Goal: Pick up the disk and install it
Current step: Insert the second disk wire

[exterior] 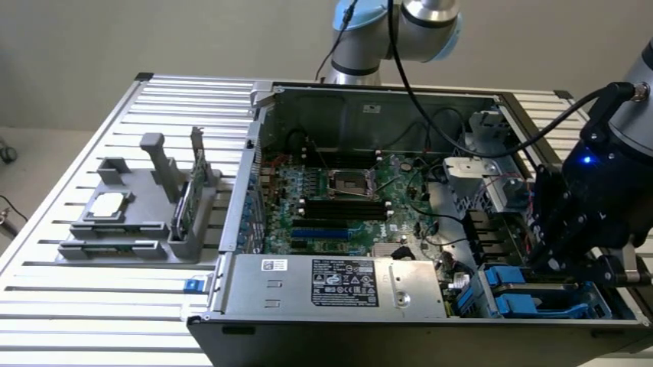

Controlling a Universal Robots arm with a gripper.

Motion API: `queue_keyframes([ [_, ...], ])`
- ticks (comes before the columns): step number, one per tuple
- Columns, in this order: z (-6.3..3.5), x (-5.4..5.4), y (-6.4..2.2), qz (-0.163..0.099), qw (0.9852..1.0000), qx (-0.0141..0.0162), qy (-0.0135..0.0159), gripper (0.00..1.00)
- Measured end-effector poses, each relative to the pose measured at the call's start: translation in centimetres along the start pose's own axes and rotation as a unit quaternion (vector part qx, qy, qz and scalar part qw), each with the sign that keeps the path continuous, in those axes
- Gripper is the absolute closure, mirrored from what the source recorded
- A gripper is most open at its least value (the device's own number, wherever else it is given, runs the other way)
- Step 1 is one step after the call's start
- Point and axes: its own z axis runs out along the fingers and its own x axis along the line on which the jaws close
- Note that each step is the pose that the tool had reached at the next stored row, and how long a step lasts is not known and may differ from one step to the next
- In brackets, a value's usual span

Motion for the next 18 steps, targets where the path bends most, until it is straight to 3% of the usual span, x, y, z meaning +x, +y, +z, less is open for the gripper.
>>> queue_keyframes([
  [18,0.39,-0.03,0.19,0.0,1.0,0.0,0.0012,0.84],
])
